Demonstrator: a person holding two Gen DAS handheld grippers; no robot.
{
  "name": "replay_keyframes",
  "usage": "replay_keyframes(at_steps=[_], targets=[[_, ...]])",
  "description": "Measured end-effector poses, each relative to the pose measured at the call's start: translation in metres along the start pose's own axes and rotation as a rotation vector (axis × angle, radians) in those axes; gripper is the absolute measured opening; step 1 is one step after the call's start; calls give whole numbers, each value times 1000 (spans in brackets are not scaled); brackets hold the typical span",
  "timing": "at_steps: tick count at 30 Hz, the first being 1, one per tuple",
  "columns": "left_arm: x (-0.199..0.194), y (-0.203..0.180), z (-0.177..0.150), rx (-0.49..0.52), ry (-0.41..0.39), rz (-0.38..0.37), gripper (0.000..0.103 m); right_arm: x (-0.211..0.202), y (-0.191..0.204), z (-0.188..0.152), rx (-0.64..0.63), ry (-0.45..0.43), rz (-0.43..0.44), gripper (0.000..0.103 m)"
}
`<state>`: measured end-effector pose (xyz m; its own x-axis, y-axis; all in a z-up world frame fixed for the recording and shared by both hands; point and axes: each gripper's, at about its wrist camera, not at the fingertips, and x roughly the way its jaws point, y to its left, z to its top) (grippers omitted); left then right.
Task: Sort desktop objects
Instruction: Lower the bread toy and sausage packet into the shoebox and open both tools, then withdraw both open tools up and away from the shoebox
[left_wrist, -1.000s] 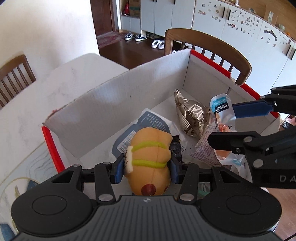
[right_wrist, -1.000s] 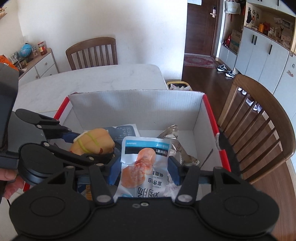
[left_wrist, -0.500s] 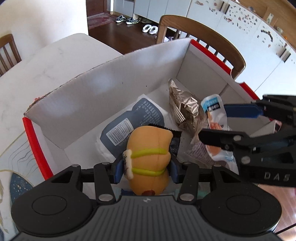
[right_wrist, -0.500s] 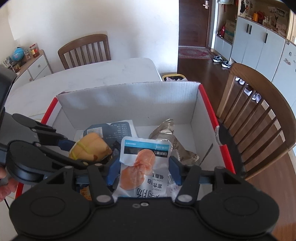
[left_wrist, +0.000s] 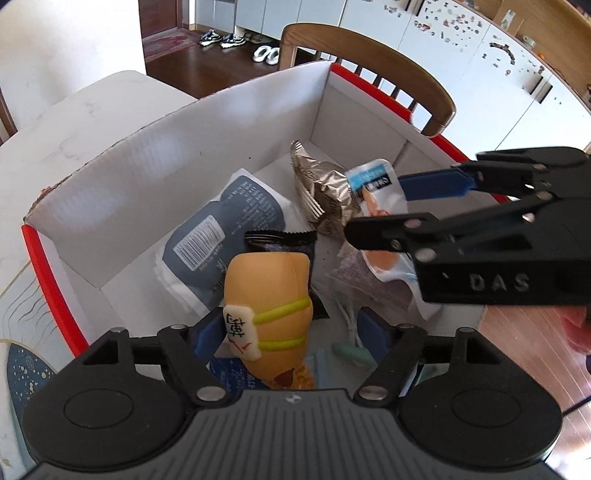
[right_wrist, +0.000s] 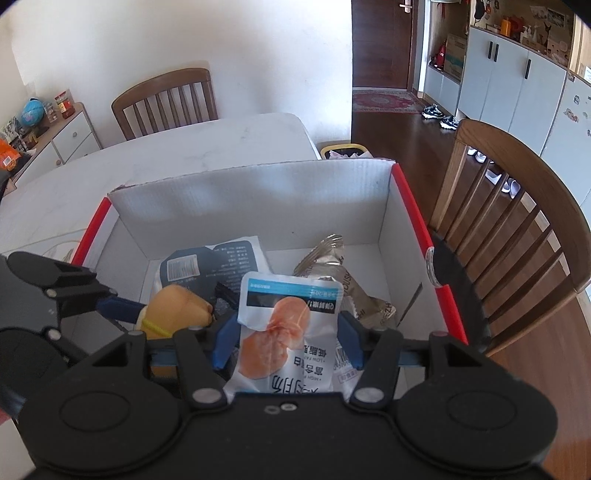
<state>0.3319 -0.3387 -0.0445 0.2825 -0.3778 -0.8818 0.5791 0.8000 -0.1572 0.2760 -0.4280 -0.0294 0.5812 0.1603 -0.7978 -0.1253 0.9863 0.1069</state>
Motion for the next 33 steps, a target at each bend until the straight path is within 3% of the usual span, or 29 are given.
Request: replay_keyframes(at_steps=[6,18,22,24,33], targets=[[-14,-8,-9,40,-8,-9,79,0,0,0,-1,-1,-1,58],[-39,9,-22,-36,-84,-27,82,-4,4,0,-5,3,-19,63],[-48,15,-26,-49,-104,-21,82,-6,6,-2,-10,10,-30,67],[-50,17,-27,-59,-112,-24,82,-8,6,-3,-9,10,-40,73],[-61,15,-34,-79,-141,-25,82,-27,14,-5,-14,-5,-36,80]])
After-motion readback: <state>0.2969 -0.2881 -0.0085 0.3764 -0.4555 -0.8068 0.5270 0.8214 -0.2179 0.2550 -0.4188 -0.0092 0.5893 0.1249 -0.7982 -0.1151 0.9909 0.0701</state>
